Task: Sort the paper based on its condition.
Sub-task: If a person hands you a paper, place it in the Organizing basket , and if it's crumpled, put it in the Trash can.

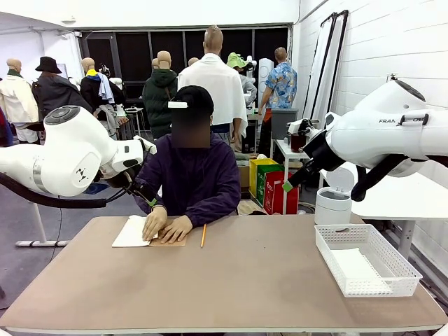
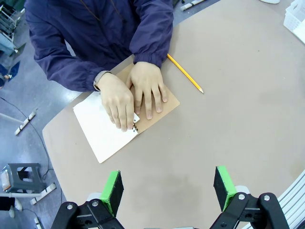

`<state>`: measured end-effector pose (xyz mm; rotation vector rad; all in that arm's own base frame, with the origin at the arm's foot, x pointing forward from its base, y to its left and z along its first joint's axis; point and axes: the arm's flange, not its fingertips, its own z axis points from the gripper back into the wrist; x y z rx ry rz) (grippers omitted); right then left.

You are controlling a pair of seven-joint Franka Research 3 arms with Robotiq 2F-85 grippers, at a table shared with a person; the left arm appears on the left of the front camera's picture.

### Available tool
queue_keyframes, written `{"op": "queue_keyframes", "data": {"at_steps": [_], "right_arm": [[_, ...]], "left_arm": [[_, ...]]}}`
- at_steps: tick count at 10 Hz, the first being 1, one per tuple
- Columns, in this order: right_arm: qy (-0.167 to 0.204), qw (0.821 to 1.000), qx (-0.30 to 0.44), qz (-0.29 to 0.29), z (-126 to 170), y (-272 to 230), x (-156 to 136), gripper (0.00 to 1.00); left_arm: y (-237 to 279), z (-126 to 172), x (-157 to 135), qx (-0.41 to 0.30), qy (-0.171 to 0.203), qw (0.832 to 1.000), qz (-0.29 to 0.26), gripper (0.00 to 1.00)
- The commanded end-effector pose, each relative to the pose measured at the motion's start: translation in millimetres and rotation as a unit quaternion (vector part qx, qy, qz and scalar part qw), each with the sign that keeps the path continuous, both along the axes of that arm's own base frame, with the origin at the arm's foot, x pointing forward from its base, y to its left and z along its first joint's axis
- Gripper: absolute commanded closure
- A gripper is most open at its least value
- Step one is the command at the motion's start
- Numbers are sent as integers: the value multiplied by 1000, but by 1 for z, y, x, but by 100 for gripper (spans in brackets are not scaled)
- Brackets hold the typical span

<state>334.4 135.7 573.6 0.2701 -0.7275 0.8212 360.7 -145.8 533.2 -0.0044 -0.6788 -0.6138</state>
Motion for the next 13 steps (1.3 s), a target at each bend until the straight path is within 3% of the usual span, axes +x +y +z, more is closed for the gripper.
{"op": "queue_keyframes", "data": {"at_steps": [1,13], "right_arm": [[0,1000,-2,-1,0,0,0,0],[0,1000,-2,-1,0,0,0,0]], "left_arm": [[0,1,2,0,2,1000,1,0],[0,1,2,0,2,1000,1,0]]}}
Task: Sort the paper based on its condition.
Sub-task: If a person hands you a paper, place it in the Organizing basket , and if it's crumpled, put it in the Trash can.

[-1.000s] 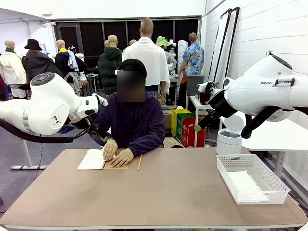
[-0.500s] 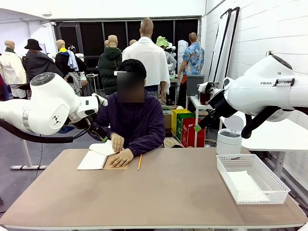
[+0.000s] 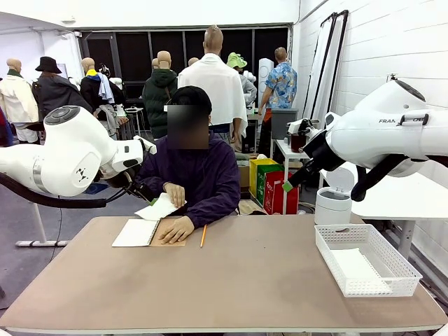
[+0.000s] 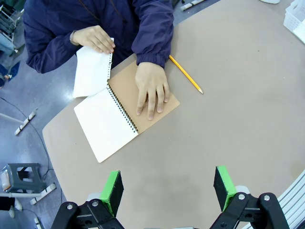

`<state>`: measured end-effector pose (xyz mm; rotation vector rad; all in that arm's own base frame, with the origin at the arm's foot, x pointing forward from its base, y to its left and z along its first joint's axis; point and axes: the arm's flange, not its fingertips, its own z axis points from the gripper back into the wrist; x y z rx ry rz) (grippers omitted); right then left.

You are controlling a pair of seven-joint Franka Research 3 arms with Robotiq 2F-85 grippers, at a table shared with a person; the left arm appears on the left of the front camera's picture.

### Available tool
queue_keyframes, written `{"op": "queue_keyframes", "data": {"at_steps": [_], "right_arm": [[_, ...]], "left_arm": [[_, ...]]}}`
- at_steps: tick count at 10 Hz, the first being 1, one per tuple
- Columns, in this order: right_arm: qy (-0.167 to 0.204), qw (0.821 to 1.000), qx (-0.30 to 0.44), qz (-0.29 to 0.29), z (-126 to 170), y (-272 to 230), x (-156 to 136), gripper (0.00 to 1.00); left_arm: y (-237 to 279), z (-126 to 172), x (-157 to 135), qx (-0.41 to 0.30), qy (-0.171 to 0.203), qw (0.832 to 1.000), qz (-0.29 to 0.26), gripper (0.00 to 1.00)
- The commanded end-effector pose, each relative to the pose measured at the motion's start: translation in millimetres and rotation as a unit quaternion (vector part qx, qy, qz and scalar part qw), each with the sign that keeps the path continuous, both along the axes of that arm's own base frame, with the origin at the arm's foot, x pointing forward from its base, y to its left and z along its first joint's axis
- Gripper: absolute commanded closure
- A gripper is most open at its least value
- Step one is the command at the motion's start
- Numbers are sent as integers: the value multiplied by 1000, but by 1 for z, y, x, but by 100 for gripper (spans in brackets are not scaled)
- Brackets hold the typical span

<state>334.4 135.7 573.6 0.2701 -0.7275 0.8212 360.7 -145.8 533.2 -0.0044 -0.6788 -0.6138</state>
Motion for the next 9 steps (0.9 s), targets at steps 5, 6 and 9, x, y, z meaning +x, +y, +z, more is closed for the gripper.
{"op": "queue_keyframes", "data": {"at_steps": [5,6,9], "right_arm": [[0,1000,-2,-1,0,0,0,0],[0,1000,-2,-1,0,0,0,0],[0,1000,-2,-1,0,0,0,0]], "left_arm": [[0,1,2,0,2,1000,1,0],[0,1,2,0,2,1000,1,0],[0,1,2,0,2,1000,1,0]]}}
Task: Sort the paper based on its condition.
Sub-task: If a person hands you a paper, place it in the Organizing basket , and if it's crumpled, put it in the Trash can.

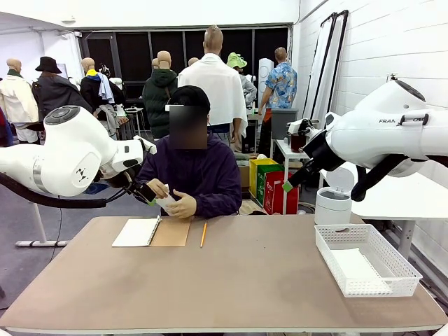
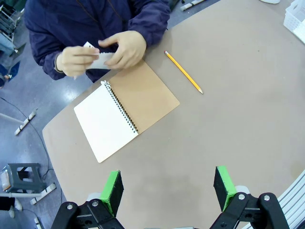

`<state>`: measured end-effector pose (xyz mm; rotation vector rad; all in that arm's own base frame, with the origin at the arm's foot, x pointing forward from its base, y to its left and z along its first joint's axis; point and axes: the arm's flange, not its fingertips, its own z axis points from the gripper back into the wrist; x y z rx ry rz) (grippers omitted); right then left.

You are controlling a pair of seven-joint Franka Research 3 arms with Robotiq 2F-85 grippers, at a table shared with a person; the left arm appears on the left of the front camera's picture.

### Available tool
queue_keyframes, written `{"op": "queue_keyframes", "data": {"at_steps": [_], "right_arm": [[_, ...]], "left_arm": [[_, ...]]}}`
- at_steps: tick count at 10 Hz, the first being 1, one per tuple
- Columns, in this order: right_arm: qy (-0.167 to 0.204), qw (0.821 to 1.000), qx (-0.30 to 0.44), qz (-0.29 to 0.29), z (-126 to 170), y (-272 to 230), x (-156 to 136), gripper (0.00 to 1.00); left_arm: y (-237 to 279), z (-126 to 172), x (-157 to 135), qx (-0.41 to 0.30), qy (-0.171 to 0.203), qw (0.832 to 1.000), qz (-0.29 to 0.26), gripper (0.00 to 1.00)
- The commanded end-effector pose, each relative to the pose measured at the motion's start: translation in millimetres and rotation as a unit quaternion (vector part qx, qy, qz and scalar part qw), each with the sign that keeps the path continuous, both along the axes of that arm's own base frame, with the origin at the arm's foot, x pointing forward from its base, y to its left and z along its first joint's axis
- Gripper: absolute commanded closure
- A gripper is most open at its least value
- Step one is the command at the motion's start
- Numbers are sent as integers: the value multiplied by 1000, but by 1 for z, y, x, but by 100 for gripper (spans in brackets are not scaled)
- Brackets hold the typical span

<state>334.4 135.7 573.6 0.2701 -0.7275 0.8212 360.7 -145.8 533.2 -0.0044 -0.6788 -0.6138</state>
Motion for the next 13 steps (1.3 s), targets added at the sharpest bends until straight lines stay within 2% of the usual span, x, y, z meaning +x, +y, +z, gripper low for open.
{"op": "queue_keyframes", "data": {"at_steps": [1,13], "right_arm": [[0,1000,-2,-1,0,0,0,0],[0,1000,-2,-1,0,0,0,0]], "left_arm": [[0,1,2,0,2,1000,1,0],[0,1,2,0,2,1000,1,0]]}}
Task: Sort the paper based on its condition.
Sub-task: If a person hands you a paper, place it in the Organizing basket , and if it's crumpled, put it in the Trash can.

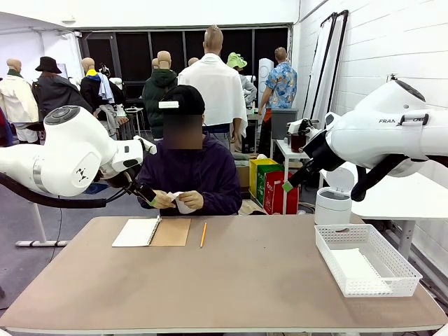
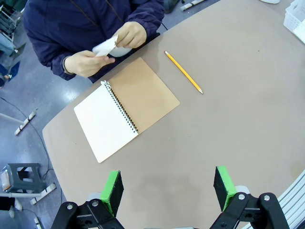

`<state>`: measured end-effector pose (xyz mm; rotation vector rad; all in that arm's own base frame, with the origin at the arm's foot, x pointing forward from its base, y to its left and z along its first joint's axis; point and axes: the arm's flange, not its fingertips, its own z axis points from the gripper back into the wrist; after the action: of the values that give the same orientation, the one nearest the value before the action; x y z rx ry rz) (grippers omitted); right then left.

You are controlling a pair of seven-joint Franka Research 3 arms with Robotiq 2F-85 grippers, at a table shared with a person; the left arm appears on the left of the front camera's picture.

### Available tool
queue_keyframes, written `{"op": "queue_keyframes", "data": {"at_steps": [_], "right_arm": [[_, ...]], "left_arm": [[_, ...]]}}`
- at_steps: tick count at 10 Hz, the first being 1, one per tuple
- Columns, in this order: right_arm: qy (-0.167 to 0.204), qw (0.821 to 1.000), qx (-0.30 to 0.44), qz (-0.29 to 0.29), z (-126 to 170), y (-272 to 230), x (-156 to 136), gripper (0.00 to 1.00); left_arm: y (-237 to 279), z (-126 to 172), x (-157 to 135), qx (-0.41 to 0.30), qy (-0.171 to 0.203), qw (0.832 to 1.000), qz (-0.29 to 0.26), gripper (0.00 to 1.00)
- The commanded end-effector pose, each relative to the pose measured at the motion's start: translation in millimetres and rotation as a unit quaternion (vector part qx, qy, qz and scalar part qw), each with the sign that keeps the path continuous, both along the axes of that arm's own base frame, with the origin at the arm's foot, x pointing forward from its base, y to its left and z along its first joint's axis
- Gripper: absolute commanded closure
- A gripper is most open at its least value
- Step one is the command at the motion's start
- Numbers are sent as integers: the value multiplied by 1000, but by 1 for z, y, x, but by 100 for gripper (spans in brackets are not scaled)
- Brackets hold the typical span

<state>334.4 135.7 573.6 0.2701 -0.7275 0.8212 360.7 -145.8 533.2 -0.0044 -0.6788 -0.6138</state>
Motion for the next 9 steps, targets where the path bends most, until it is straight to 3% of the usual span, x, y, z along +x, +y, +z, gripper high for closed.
{"op": "queue_keyframes", "data": {"at_steps": [1,9], "right_arm": [[0,1000,-2,-1,0,0,0,0],[0,1000,-2,-1,0,0,0,0]], "left_arm": [[0,1,2,0,2,1000,1,0],[0,1,2,0,2,1000,1,0]]}}
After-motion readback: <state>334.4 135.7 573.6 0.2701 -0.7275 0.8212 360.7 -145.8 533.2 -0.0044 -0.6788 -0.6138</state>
